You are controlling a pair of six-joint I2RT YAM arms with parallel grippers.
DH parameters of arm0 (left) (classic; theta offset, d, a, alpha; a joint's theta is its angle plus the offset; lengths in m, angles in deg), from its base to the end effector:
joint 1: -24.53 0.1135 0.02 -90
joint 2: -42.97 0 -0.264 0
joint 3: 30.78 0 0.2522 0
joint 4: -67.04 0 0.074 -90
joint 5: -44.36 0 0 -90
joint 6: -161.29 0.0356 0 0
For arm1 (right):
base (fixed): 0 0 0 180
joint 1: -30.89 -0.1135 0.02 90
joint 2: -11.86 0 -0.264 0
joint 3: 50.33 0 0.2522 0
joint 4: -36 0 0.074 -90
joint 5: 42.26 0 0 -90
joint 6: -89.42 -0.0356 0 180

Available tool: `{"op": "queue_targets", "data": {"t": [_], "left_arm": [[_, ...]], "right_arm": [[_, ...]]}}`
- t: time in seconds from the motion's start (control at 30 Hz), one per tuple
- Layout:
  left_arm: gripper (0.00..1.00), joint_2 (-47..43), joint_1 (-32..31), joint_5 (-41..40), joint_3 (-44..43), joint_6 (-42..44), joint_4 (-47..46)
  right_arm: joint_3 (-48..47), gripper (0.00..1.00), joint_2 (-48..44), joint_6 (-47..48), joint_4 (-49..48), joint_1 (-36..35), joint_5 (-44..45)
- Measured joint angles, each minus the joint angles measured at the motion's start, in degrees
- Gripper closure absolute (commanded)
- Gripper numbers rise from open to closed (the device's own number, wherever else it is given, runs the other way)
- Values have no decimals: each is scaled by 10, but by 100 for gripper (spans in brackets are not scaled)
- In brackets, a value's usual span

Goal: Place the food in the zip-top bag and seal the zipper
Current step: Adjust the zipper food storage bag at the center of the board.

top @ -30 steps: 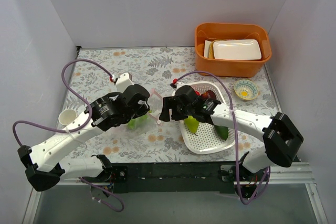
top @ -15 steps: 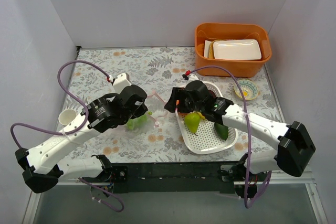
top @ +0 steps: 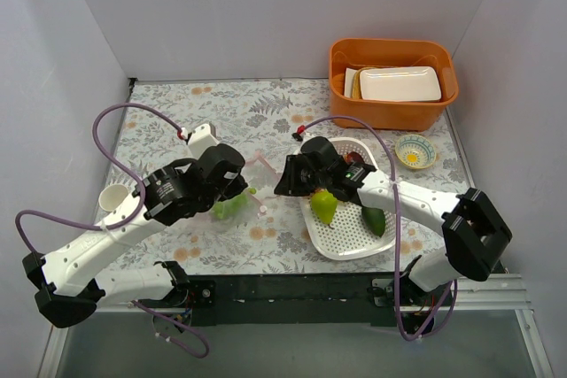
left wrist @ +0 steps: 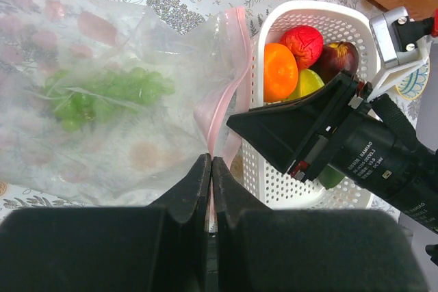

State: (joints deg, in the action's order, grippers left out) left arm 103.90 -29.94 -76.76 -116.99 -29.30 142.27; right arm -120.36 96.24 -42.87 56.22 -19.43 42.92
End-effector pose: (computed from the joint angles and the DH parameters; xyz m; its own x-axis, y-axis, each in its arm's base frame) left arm 0.1236 -0.1415 0.3720 -0.4131 -0.8695 -0.2706 -0.5298 0.4712 -0.7052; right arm 0.2075 0.2548 0.2516 -0.8138 0.0692 -0.5771 -0.3562 0.7251 0.5893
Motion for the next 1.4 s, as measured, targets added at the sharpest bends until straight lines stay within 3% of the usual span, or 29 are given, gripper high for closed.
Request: {"op": "queue_targets", "data": {"t": [0.13,0.67,1.0,1.27,1.4], "left_arm": [[100,-4,0,-3,2,-3,1],[100,-17,0,-103,-38,-43,90],[100,-18,0,-130,-125,-44,123],[100,3,0,-121,-121,-28,118],[100,14,0,-102,-80,-6,79]], "right_arm": [[-2,99,2,7,-21,0,-31],[-250,99,26,113,-2,-5,-102],[-233,99,89,109,55,-8,-79],[-198,99,91,105,57,-8,-59],[-189,99,87,105,58,-7,-39]]}}
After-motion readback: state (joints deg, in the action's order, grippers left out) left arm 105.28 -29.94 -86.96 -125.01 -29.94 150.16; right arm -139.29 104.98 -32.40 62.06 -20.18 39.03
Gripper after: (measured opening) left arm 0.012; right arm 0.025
